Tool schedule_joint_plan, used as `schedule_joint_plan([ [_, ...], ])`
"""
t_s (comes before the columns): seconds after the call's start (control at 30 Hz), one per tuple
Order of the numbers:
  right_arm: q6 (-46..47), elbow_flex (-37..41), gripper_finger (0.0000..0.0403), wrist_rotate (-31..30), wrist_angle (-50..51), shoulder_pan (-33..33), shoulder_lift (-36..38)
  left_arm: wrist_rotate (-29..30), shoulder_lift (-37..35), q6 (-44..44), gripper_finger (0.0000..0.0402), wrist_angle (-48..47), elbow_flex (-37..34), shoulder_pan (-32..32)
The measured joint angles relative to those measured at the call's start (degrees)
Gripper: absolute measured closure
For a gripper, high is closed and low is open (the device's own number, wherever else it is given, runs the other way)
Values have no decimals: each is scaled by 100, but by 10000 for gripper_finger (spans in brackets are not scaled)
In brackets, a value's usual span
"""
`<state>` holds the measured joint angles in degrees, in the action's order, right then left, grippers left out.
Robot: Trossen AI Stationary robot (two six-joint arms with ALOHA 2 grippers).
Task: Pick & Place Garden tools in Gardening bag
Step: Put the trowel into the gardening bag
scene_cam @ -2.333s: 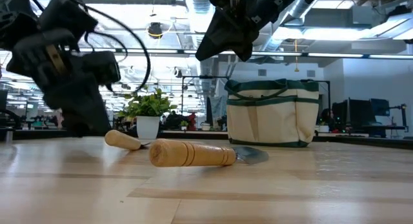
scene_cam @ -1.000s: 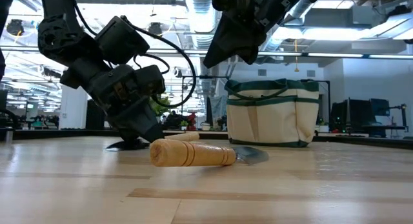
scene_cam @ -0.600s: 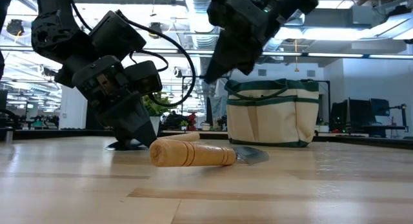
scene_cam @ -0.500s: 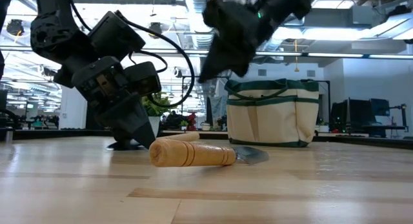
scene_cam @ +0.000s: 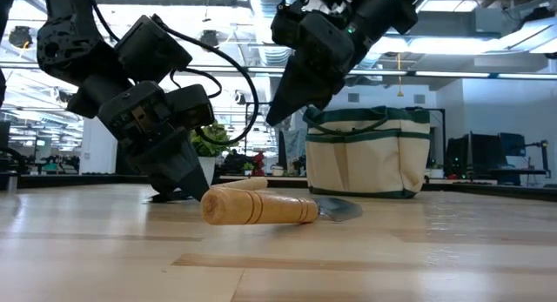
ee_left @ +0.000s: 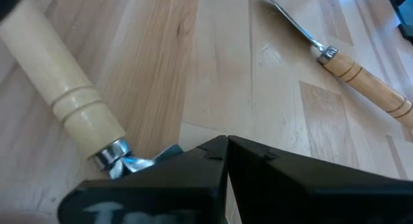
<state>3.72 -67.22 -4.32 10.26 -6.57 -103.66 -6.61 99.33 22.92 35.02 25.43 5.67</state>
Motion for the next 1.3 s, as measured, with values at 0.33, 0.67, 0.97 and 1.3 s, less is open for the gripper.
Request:
schedule_joint_plan([
  [0.33, -731, -2, 403, -17, -82, 132, -68, 72, -1439, -1237, 400, -23, -19, 545],
  [0.67, -880, 0, 403, -20, -406, 149, -70, 2249, -3109, -1147, 400, -2775, -21, 905],
  [0.97, -878, 0, 403, -77, -477, 120, -70, 3187, -3335, -877, 400, -3225, -361, 907],
  [1.3, -970, 0, 403, -218, -629, 210, -70, 2512, -3335, -872, 400, -2641, -763, 908],
])
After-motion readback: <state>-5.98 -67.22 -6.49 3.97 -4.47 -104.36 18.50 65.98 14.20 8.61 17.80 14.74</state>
